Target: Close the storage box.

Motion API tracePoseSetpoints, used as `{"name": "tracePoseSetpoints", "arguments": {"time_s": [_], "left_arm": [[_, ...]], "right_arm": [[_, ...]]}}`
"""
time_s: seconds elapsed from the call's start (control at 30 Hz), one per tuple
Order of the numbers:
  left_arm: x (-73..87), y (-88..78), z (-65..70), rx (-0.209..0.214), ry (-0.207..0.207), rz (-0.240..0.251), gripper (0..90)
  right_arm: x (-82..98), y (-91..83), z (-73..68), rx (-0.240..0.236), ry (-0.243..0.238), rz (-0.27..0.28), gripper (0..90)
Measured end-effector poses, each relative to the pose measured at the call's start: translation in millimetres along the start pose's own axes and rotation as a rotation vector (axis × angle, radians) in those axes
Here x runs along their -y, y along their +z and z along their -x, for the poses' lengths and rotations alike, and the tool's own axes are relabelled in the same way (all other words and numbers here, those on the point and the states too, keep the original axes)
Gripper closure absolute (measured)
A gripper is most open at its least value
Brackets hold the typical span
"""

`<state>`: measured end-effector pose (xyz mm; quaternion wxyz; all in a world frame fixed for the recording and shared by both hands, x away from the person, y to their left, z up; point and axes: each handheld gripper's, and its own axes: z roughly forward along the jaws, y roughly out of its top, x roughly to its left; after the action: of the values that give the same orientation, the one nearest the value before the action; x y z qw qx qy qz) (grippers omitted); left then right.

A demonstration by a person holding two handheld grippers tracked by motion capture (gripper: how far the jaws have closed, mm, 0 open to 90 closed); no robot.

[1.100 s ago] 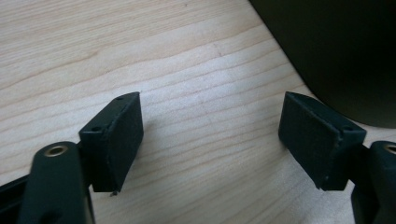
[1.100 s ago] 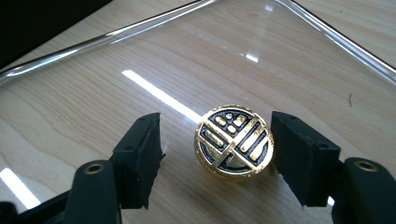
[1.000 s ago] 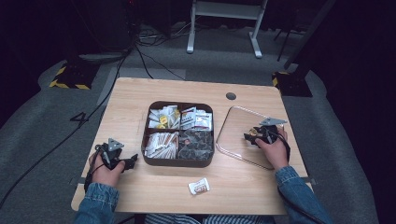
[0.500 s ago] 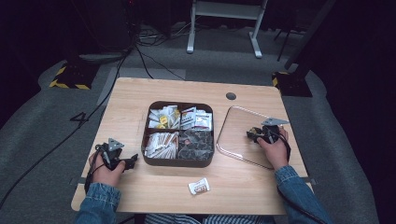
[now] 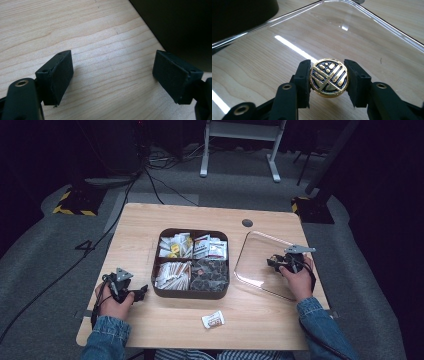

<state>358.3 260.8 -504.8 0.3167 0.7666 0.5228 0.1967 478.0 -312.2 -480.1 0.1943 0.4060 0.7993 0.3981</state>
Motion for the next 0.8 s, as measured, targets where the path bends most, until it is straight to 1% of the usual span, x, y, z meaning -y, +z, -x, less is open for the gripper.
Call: {"name": "tracePoseSetpoints", "arguments": {"time_s": [0.1,0.2,0.23,0.27,0.33,0.47,0.57,0.6,0.77,0.8], "left_arm": [[0.0,0.0,-0.1,-0.001,0.001,0.0,17.3],[0.0,0.0,0.0,0.0,0.0,0.0,17.3],[0.0,0.0,-0.1,-0.002,0.001,0.0,17.3],[0.0,0.0,0.0,0.0,0.0,0.0,17.4],[0.0,0.0,0.0,0.0,0.0,0.0,17.4],[0.1,0.2,0.1,-0.004,0.001,0.003,17.4],[0.2,0.3,0.4,-0.007,0.0,0.006,17.4],[0.3,0.3,0.6,-0.008,0.001,0.006,17.5],[1.7,-0.8,2.5,-0.013,-0.008,0.008,17.5],[1.6,-0.7,2.4,-0.012,-0.008,0.008,17.5]], "right_arm": [[-3.9,-8.0,0.2,-0.005,0.005,0.024,58.9],[-5.8,-11.9,0.3,-0.008,0.007,0.028,58.9],[-6.7,-13.7,0.5,-0.009,0.005,0.034,58.9],[-8.8,-18.0,-0.3,-0.017,0.012,0.042,58.9],[-9.7,-19.5,-0.6,-0.018,0.014,0.046,58.9],[-16.0,-29.1,-2.4,-0.03,0.01,0.069,58.9],[-19.0,-31.9,-3.5,-0.038,0.018,0.073,58.9],[-21.8,-33.5,-3.6,-0.044,0.01,0.083,58.9],[-29.2,-37.5,-5.5,-0.054,0.011,0.095,58.9],[-32.9,-39.1,-6.2,-0.058,0.007,0.105,58.9]]}}
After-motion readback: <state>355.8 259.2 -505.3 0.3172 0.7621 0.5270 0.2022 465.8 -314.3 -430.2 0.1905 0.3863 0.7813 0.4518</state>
